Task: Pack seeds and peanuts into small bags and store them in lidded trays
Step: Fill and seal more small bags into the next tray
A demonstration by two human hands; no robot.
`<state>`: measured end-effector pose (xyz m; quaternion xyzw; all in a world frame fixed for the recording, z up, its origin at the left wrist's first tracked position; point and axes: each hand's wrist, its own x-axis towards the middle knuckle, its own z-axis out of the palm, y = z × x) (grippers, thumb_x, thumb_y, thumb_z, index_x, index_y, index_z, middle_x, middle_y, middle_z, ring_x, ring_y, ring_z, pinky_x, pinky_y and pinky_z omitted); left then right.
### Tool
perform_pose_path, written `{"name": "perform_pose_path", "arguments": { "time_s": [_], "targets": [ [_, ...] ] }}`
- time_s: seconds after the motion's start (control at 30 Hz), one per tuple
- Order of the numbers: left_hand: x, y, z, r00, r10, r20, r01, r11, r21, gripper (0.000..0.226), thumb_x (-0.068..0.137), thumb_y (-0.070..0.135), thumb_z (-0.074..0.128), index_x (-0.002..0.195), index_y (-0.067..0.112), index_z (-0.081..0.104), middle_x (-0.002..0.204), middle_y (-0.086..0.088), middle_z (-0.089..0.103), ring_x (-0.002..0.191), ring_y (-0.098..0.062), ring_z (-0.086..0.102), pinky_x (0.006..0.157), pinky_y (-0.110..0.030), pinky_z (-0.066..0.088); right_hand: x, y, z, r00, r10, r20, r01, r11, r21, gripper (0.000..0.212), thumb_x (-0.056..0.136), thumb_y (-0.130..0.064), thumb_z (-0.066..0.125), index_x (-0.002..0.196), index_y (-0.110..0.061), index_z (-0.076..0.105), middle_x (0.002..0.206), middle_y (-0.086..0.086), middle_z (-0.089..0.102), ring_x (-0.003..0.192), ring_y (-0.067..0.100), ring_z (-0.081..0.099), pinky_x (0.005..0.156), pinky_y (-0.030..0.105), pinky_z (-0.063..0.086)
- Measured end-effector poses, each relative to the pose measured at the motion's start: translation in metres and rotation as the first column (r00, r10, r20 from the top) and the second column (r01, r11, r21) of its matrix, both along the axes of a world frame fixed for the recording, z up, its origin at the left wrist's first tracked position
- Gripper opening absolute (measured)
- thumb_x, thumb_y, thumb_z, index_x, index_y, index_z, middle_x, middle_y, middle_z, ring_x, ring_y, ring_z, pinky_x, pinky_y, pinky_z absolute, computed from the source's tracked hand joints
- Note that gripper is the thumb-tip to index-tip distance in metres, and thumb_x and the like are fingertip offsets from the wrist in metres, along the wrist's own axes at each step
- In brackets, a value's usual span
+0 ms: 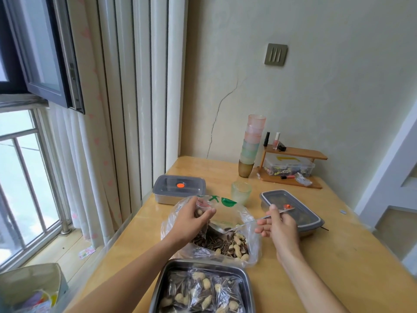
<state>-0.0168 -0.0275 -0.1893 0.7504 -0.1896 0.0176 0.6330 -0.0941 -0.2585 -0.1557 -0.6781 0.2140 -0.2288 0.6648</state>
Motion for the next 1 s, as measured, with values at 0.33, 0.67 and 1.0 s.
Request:
{"name": "perform_pose_path", "arguments": {
  "time_s": [0.33,0.67,1.0],
  "targets": [
    [0.003,0.003,0.004,1.000,-0.009,-0.017,0.008,1.000,-0.015,0.030,0.095,0.042,0.070,0.109,0.017,0.059,0.095,-0.020,0.070,0.071,-0.014,0.064,0.066,-0.029,0.053,-0.042,0.019,0.024,0.993,-0.039,0.111,0.052,0.992,-0.113,0.048,0.105,-0.041,0.055,0.085,0.002,0.063,0.060,0.015,0.071,0.051,0.035,0.071,0.049,0.036,0.056],
    [-0.011,0.018,0.000,0.999,0.026,-0.043,-0.021,0.991,0.130,0.046,0.081,0.060,0.070,0.104,0.020,0.060,0.096,-0.018,0.072,0.079,-0.024,0.069,0.078,-0.049,0.058,-0.077,0.026,0.035,0.976,-0.123,0.181,0.160,0.966,-0.203,0.043,0.105,-0.030,0.061,0.073,-0.002,0.065,0.052,0.010,0.068,0.046,0.032,0.070,0.059,0.049,0.062],
    [-0.023,0.019,0.007,0.999,0.009,-0.034,-0.002,0.980,0.199,0.026,0.095,0.034,0.072,0.108,0.015,0.059,0.099,-0.023,0.071,0.071,-0.017,0.066,0.069,-0.036,0.058,-0.084,0.044,0.019,0.961,-0.070,0.267,0.198,0.847,-0.493,0.033,0.101,-0.025,0.067,0.072,-0.011,0.059,0.056,-0.007,0.070,0.042,0.009,0.067,0.049,0.036,0.057]
  ]
}}
